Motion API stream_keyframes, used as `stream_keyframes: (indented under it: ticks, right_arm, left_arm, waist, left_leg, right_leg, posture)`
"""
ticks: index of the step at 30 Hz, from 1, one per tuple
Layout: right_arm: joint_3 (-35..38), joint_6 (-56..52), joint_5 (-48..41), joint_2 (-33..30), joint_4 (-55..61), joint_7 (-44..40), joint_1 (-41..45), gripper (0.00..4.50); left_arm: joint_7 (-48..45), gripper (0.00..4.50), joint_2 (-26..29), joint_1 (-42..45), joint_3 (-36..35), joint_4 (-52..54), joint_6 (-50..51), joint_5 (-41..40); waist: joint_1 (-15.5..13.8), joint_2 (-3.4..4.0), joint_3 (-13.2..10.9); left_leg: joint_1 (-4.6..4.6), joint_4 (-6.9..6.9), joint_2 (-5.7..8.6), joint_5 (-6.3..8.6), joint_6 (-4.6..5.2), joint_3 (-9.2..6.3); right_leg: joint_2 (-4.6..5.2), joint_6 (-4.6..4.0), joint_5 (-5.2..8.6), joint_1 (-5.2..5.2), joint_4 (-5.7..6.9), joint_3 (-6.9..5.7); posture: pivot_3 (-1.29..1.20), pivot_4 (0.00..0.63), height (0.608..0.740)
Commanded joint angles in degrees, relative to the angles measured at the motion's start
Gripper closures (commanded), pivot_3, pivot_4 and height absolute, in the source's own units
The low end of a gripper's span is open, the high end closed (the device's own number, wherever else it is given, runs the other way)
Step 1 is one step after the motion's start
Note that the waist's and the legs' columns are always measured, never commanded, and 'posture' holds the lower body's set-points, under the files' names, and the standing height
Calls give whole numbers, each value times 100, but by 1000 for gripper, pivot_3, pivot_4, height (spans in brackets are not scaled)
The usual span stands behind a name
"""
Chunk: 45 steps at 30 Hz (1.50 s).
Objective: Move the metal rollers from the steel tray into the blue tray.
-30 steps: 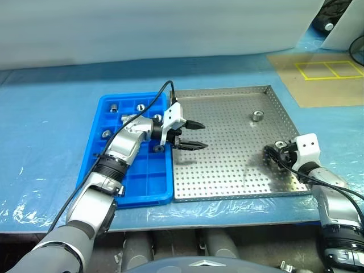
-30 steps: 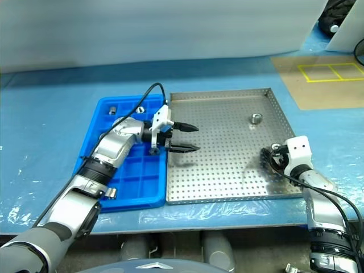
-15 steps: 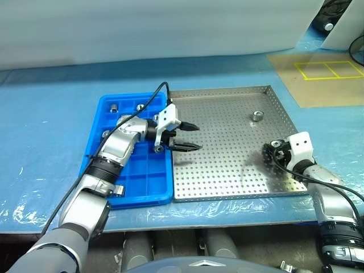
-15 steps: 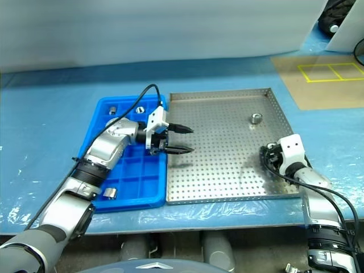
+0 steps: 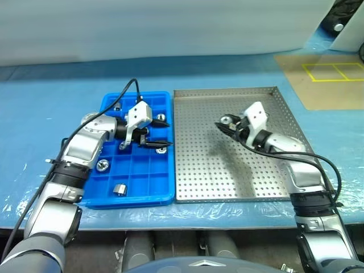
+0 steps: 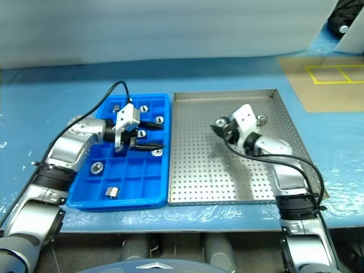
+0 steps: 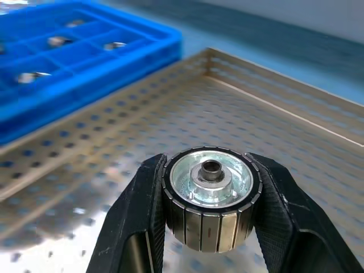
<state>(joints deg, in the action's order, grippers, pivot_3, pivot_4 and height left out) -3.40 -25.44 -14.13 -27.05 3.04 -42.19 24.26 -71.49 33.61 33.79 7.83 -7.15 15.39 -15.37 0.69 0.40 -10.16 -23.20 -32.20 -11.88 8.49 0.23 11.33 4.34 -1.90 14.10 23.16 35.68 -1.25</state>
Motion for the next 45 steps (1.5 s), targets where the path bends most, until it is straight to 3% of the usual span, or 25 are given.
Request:
stream_keyframes:
  ticks: [1, 11, 16, 20, 24, 31, 40, 45]
  right_arm:
    - [-241, -78, -251, 86, 78, -454, 259, 2841]
    - [-952, 253, -206, 493, -834, -1599, 1175, 2841]
    - [-1088, 704, -30, 879, -1619, -1802, 1674, 2841]
    - [-1365, 449, -190, 913, -1642, -2581, 1743, 2841]
    - [-1585, 835, 106, 1258, -2146, -2642, 1854, 2841]
    - [-1718, 1090, 267, 1753, -2592, -2720, 1985, 2841]
    - [-1814, 1067, 373, 1731, -2537, -2920, 1850, 2841]
    - [-1723, 903, 346, 1690, -2498, -2863, 1888, 1153]
  left_arm:
    - [178, 1128, 279, -358, -315, 737, 261, -193]
    - [990, 1128, 973, -1789, -1286, 2416, 1168, -680]
    - [1360, 1128, 1058, -2237, -1612, 2856, 1349, -775]
    - [1535, 1128, 1236, -2623, -2000, 3107, 1475, -839]
    - [1518, 1128, 1460, -2674, -2262, 3005, 1496, -934]
    - [1477, 1128, 1646, -2915, -2356, 3221, 1584, -1105]
    - [1649, 1128, 1603, -3077, -2220, 3499, 1694, -1256]
    - [1645, 1128, 1574, -2867, -2020, 3363, 1625, -1239]
  waist:
    - [-103, 0, 0]
    - [-504, -2, -1]
    - [-653, -2, -1]
    - [-762, -5, -1]
    - [-815, -5, -1]
    - [-848, -7, 0]
    - [-949, -7, 0]
    - [-949, -8, 0]
  left_leg:
    - [0, 2, 0, 1, -1, 0]
    - [4, 4, -2, -4, -32, -14]
    - [2, 9, -2, -9, -41, -19]
    - [-10, 12, -1, -9, -41, -23]
    - [-10, 13, -2, -10, -42, -28]
    - [-7, 12, -4, -12, -48, -30]
    - [-13, 17, -4, -13, -50, -31]
    - [-8, 17, -4, -17, -56, -32]
  right_leg:
    - [1, 0, 0, 0, 0, -1]
    - [6, -1, -1, 3, 11, -6]
    - [6, -2, -1, 7, 14, -9]
    - [5, -2, -1, 11, 5, -15]
    - [3, -2, -1, 14, 8, -19]
    - [5, -3, -1, 14, 16, -17]
    - [4, -3, -1, 21, 13, -19]
    - [4, -2, -1, 18, 17, -17]
  posture:
    - [-77, 150, 740]
    - [171, 150, 740]
    - [241, 150, 740]
    - [287, 150, 740]
    - [303, 150, 740]
    - [327, 150, 740]
    - [326, 150, 740]
    - [293, 150, 740]
